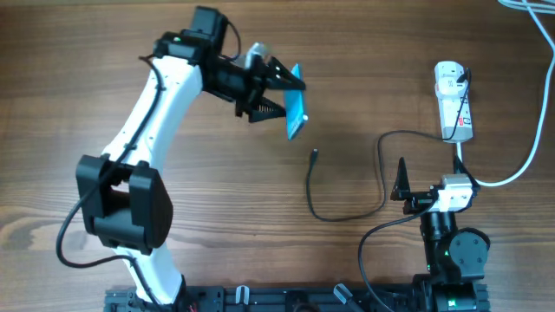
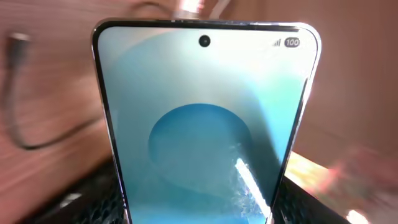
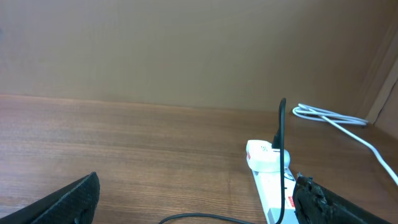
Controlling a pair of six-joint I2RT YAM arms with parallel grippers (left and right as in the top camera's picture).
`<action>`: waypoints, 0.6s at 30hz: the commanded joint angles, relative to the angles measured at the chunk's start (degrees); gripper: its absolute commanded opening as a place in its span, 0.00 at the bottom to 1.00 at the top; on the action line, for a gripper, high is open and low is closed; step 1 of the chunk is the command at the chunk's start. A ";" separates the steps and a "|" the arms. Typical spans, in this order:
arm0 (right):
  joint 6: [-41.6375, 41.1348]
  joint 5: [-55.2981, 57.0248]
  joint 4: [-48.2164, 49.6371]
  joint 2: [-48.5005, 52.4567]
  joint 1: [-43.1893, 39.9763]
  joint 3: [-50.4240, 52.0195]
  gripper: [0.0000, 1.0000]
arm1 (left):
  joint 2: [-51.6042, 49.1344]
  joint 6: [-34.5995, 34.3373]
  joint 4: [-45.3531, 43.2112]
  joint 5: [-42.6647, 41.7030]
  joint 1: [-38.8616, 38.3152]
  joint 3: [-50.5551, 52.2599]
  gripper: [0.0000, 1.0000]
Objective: Plug charger to phone and switch on socket
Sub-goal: 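Lift the phone with the left gripper and stand it upright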
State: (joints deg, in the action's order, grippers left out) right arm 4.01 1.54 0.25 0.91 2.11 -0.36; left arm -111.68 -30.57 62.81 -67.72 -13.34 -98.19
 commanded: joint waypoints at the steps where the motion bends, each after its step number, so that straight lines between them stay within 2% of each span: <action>1: 0.46 -0.09 0.26 -0.31 0.28 0.09 1.00 | 2.16 -0.15 0.00 -18.56 4.39 -0.50 0.69; 3: 0.46 -0.09 0.26 -0.31 0.28 0.07 1.00 | 2.16 -0.17 0.04 -22.64 7.04 -0.48 0.69; 8: 0.46 -0.09 0.26 -0.31 0.28 0.07 1.00 | 2.16 -1.70 6.56 -22.64 10.93 -0.48 0.68; 18: 0.48 -0.09 0.26 -0.31 0.28 0.07 1.00 | 2.19 -1.64 9.05 -22.64 10.93 -0.48 0.68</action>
State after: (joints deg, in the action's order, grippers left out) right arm 4.01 1.54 0.23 0.91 2.11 -0.36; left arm -111.66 -32.08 71.81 -87.13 -2.35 -98.19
